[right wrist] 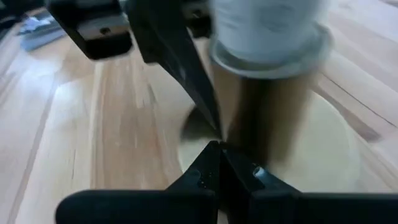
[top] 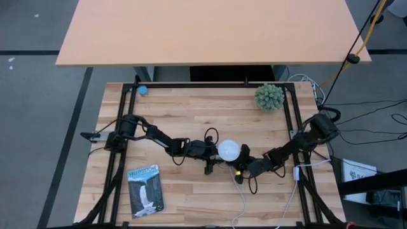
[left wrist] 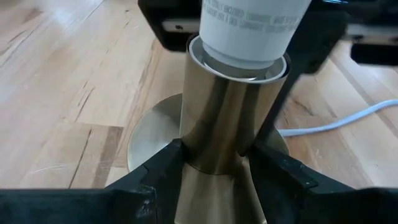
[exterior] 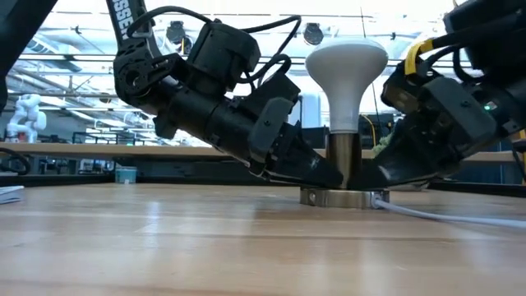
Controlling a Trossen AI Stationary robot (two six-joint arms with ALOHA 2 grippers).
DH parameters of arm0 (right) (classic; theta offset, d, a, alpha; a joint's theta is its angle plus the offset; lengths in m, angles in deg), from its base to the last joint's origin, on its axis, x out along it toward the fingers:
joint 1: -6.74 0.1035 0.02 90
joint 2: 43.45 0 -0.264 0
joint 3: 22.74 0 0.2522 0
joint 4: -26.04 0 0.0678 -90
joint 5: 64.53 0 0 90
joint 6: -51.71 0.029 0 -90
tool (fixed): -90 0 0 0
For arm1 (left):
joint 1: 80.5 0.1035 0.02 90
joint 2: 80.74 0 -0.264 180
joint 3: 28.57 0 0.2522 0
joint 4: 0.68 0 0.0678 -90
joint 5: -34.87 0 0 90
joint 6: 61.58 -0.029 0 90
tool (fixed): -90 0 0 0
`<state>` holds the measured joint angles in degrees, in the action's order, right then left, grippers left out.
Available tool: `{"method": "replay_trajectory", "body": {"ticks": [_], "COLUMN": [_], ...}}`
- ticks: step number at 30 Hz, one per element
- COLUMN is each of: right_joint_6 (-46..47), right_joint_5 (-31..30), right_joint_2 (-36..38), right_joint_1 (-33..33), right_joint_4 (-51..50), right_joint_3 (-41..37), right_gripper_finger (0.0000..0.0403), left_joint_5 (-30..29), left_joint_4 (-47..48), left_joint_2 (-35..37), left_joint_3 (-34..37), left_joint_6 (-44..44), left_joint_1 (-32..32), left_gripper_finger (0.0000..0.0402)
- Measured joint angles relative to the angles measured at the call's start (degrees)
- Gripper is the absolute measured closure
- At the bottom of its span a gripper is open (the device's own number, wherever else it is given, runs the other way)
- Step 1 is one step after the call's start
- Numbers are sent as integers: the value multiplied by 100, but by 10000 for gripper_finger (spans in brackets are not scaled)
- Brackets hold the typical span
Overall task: Screw lightbulb
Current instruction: Remove the lightbulb from the lamp
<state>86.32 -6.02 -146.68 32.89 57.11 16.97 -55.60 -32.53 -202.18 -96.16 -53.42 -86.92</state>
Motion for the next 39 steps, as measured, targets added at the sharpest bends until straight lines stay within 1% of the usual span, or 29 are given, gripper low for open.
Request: {"method": "replay_trajectory", "body": {"ticks": [7, 25, 28, 34, 36, 39], "right_joint_6": [87, 161, 168, 168, 160, -81], "right_joint_5": [203, 301, 319, 381, 394, 601], "right_joint_2": [-472, -482, -484, -484, -462, -149], "right_joint_1": [-107, -100, -100, -96, -96, -93], "right_joint_4": [222, 233, 242, 262, 304, 196], "right_joint_3": [196, 194, 194, 194, 187, 179], "right_gripper_finger": [403, 403, 403, 403, 403, 403], "left_joint_5": [5, -27, -25, -50, -55, -47], "left_joint_4": [-183, -208, -225, -233, -235, -251], "left_joint_2": [-180, -195, -197, -200, -200, -202], "left_joint_3": [-97, -117, -117, -117, -117, -131], "left_joint_6": [-9, -79, -98, -67, -68, -115], "left_joint_1": [2, -46, -46, -44, -44, -46], "left_gripper_finger": [222, 222, 206, 143, 132, 128]}}
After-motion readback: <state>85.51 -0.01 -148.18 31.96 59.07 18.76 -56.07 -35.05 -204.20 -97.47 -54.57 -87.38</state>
